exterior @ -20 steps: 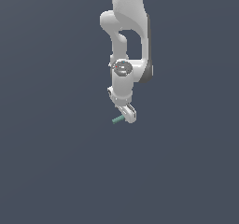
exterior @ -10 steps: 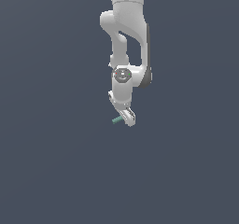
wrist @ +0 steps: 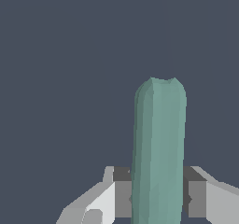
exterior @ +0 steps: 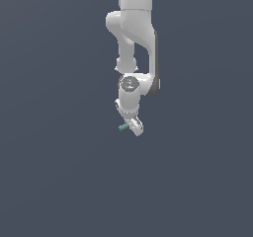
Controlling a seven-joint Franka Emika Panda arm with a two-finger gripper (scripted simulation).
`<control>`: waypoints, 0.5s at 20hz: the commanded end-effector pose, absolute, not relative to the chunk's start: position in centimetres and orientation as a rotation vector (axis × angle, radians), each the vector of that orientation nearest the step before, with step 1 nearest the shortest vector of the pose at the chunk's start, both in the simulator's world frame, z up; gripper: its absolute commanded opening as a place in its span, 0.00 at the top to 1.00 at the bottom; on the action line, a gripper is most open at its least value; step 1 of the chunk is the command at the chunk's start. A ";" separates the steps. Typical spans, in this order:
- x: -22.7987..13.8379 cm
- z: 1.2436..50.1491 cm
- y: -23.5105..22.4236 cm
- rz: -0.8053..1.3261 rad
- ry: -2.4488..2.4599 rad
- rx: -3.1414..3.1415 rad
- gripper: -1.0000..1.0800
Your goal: Pick up the object and move it to a goal position.
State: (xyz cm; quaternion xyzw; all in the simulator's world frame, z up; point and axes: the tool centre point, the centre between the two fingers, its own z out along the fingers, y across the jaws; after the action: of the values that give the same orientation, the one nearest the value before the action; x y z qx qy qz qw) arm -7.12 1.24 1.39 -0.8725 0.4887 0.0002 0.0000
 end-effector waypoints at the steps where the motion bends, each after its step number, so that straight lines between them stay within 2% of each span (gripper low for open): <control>1: -7.1 1.4 1.2 0.001 1.535 -2.741 1.00; 10: -7.0 1.4 1.3 0.000 1.535 -2.740 1.00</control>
State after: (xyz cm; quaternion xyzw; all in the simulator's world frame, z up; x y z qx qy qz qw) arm -7.06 1.24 1.40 -0.8724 0.4888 -0.0001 0.0003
